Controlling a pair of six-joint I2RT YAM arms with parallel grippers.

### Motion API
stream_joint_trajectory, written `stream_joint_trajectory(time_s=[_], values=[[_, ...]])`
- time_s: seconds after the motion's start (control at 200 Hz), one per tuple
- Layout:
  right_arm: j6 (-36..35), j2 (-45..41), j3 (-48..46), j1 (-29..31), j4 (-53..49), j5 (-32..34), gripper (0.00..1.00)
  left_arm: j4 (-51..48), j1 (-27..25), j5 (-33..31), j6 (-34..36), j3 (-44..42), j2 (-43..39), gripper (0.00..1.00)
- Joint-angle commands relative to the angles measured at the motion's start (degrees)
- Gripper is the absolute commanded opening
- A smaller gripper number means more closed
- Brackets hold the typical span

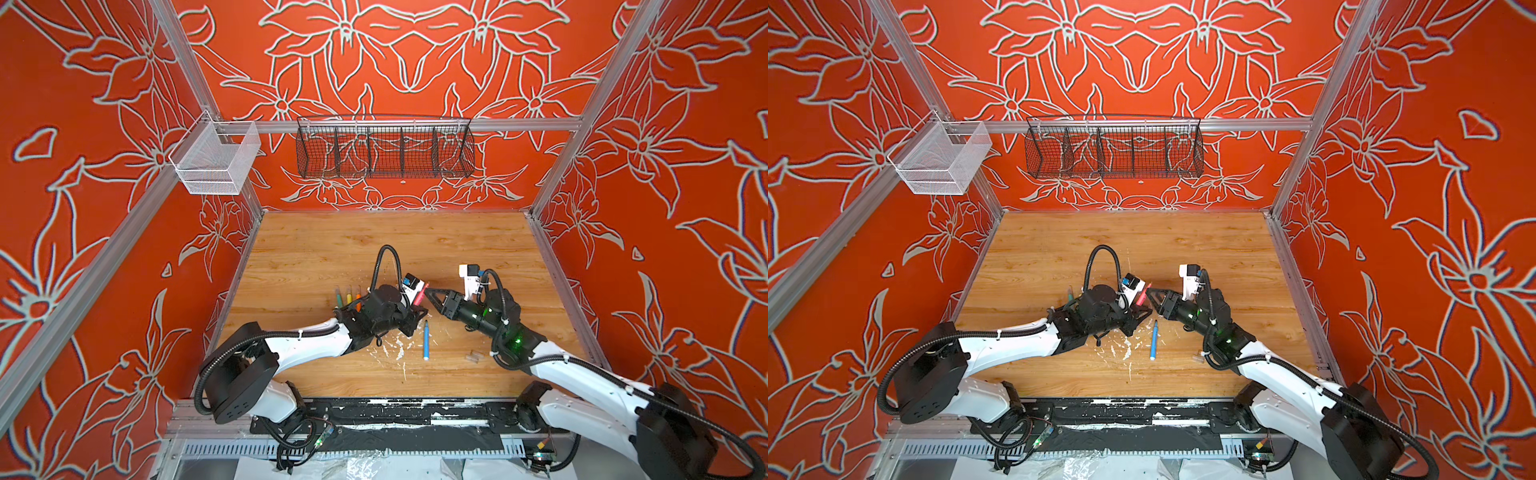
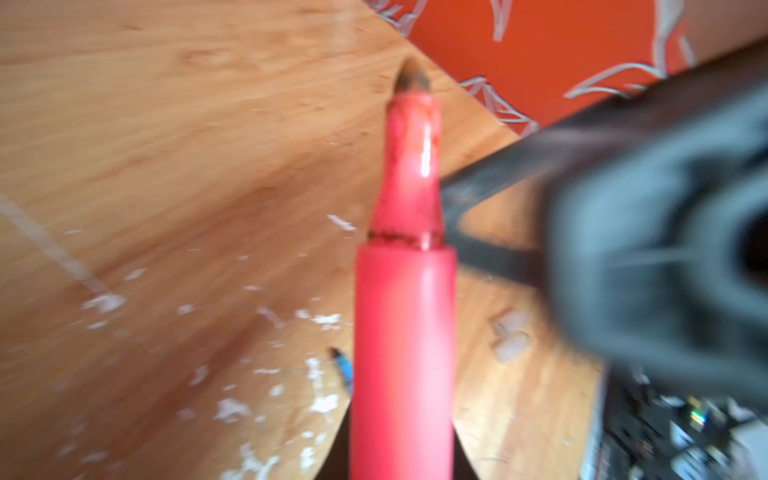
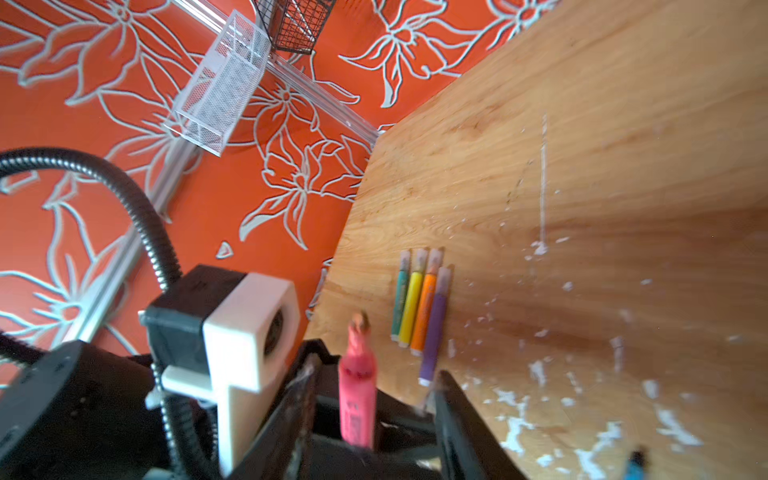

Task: Insert the pens into the pen caps
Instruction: 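Move the right gripper away toward the clear caps while left holds pink marker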

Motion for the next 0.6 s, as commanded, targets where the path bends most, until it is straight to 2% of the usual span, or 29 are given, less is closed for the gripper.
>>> stream_joint_trajectory(time_s=[0.0,0.125,0.21,0.32,0.591], values=[[-7.0,-1.9,4.3,-0.1,-11.0,5.9,0.56,-1.6,0.6,-6.7,-1.8,-0.7,-2.6,0.0],[-10.7,-4.3,9.8,0.1,-25.6,14.5,0.55,-2.0,2.1,-8.4,-3.4,-2.0,-4.1,0.0],[-6.5,-5.5,13.1,0.2,-39.5,20.9,0.54,-3.1,3.1,-10.4,-3.7,-2.0,-4.7,0.0],[-1.3,-6.5,14.9,1.0,-53.5,23.3,0.47,-4.9,4.9,-11.0,-4.8,-1.7,-4.9,0.0],[5.5,-16.0,6.1,7.6,-61.8,24.3,0.44,-9.7,7.9,-12.0,-5.2,-1.1,-6.4,0.0]])
